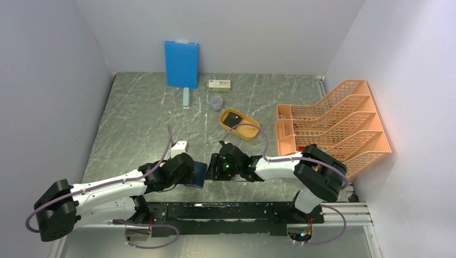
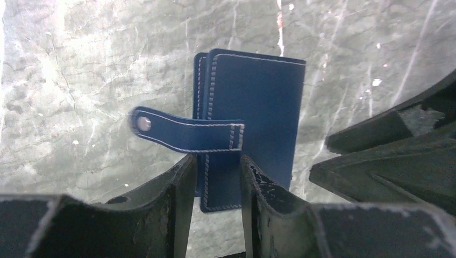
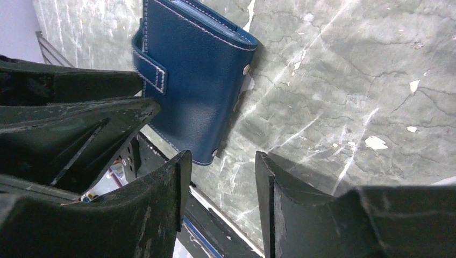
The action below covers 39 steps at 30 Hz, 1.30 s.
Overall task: Put the credit cards into the card holder
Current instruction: Pick up the card holder from the center of the board.
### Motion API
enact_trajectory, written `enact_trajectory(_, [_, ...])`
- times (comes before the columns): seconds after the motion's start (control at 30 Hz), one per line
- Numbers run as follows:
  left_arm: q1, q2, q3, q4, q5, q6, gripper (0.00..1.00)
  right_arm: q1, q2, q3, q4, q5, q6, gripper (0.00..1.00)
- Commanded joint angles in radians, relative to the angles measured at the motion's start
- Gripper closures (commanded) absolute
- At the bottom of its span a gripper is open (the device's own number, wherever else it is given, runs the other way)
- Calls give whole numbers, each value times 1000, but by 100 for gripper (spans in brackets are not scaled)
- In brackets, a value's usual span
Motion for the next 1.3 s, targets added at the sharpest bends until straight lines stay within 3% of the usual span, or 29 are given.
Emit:
enact_trajectory(0.0, [5,47,-14,16,-18,-5,61,2,-14,10,-20,18,-15,49])
enact_trajectory(0.47, [6,118,-113,220,86,-178,82,-88,-180,-125,-8,62,11,50])
enact_trajectory(0.8, [5,273,-72,337,139,-311,85,-124,-226,-183,54,90,29,50])
enact_trajectory(0.93, [5,286,-42,310,141,-287,84,-124,-196,-132,-11,97,-14,51])
enact_trajectory(1.07, [5,293,-40,304,141,-261,84,-102,-209,-76,-127,220,-66,51])
enact_trajectory(1.27, [6,326,-58,339,157,-269,85,-54,-236,-19,-127,238,-144,57])
